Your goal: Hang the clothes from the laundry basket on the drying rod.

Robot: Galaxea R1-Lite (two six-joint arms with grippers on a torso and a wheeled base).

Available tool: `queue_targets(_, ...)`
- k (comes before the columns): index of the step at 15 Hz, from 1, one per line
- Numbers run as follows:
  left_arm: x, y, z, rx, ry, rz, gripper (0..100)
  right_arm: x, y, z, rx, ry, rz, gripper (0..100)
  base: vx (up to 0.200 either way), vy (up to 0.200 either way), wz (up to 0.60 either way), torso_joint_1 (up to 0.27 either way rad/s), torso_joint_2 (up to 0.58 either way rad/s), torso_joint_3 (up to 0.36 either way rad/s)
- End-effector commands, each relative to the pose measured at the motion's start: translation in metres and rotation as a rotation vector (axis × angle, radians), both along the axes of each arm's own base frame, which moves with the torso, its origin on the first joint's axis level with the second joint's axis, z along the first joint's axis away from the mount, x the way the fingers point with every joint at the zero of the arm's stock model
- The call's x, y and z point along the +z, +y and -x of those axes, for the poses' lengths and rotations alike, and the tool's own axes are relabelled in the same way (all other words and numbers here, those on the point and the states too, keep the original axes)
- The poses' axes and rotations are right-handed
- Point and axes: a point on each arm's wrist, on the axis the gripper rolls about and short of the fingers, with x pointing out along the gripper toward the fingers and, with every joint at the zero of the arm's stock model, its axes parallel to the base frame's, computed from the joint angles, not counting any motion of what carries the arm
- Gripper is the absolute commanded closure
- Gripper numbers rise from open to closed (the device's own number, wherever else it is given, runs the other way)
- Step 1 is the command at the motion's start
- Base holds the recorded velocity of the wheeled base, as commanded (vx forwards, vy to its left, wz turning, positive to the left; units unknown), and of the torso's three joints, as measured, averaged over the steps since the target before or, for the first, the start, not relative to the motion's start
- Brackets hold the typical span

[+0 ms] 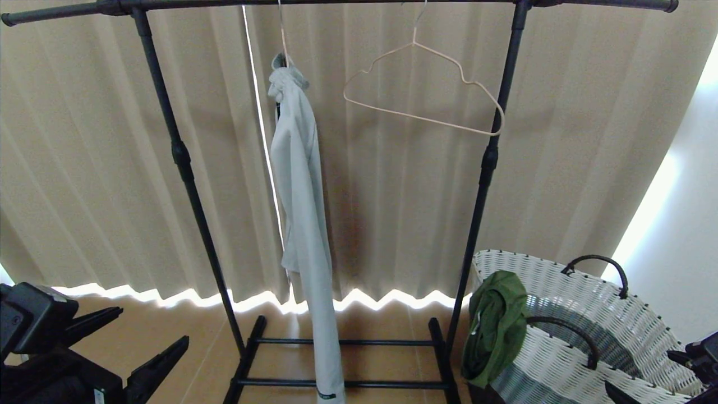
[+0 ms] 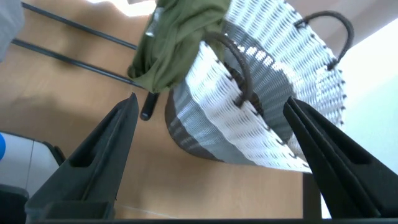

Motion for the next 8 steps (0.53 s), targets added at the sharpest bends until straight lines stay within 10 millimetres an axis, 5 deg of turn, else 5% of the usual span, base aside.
queue_targets(1,0.0004,0.0001,0.0002,0.0,-0.003,0.001,0,-0.0002,0.0,0.0,0.001,0.001,0.001,0,0.0,0.0,0.0,0.0,0.0,0.0)
queue_targets(8,0.0001,-0.0012,0.0003,-0.01,0.0,0.001,0,-0.0003,0.0,0.0003,0.001,0.002,0.001,0,0.0,0.0,0.0,0.0,0.0,0.0)
